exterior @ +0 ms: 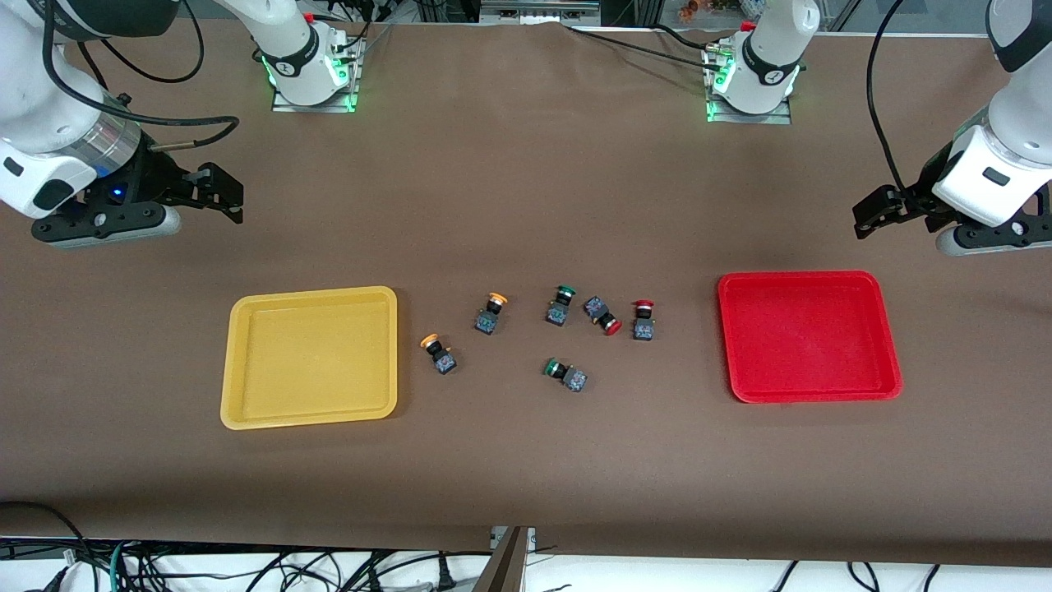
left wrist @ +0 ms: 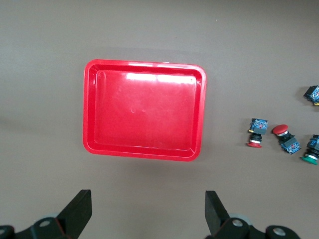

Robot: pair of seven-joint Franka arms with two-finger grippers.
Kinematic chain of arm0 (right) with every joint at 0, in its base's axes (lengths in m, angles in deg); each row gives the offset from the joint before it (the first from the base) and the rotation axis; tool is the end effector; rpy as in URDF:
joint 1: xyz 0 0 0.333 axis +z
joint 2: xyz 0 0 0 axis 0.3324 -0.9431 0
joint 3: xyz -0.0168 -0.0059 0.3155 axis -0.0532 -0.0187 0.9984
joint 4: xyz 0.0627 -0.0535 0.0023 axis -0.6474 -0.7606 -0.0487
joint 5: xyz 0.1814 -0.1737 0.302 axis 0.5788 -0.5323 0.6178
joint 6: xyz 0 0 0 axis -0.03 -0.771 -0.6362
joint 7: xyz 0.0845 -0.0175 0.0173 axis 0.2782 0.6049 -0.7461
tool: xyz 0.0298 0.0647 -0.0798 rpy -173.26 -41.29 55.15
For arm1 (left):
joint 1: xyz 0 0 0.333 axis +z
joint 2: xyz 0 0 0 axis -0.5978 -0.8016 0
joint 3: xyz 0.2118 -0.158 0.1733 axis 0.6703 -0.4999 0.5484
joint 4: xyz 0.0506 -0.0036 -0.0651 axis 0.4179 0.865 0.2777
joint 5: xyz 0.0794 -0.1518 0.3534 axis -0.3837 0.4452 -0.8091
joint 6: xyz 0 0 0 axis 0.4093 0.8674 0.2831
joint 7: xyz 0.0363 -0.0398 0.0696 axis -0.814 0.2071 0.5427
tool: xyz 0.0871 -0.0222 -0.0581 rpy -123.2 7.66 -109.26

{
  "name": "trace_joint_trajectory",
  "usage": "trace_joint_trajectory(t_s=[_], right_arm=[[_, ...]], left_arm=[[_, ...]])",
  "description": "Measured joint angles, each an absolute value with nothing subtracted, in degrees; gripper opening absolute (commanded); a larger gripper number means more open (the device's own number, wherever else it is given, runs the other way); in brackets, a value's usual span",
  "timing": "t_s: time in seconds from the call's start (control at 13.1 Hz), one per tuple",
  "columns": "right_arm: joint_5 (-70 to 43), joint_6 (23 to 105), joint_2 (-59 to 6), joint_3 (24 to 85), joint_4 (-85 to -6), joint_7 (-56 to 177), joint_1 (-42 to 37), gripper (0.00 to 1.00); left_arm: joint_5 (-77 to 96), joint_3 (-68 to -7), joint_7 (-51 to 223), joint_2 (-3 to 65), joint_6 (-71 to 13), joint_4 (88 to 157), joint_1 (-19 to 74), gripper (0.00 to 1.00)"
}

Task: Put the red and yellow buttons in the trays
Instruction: 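Reach the right gripper to an orange button while the left reaches a red button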

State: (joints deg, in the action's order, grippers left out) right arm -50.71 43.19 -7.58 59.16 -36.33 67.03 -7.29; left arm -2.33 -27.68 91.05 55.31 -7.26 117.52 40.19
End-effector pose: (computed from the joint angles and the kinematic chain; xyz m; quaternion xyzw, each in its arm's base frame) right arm 0.5728 0.1156 0.5907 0.9964 0.0842 0.0058 0.0021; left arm 0.5656 -0.0417 0.5777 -0.9981 -0.0567 0.0061 0.0247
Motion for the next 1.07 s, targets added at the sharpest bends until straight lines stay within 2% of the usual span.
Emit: trace_joint_trajectory(t_s=[0.69, 0.92, 1.07], right_arm=[[-50.5, 43.3, -9.0, 58.9, -35.6, 67.3, -8.2, 1.0], [-49.6, 44.1, -13.8, 59.2, -35.7, 67.2, -8.2, 1.0], [-49.2, 45.7, -17.5, 59.9, -35.5, 66.1, -7.7, 1.0]], left_arm=[[-2.3, -28.2, 90.9, 54.4, -5.4, 117.1, 39.8, 1.0], [-2.2, -28.6, 90.9, 50.3, -1.3, 117.1, 36.0, 1.0], [-2.2, -28.8, 93.3, 46.3, -3.6, 117.2, 33.4, 1.0]])
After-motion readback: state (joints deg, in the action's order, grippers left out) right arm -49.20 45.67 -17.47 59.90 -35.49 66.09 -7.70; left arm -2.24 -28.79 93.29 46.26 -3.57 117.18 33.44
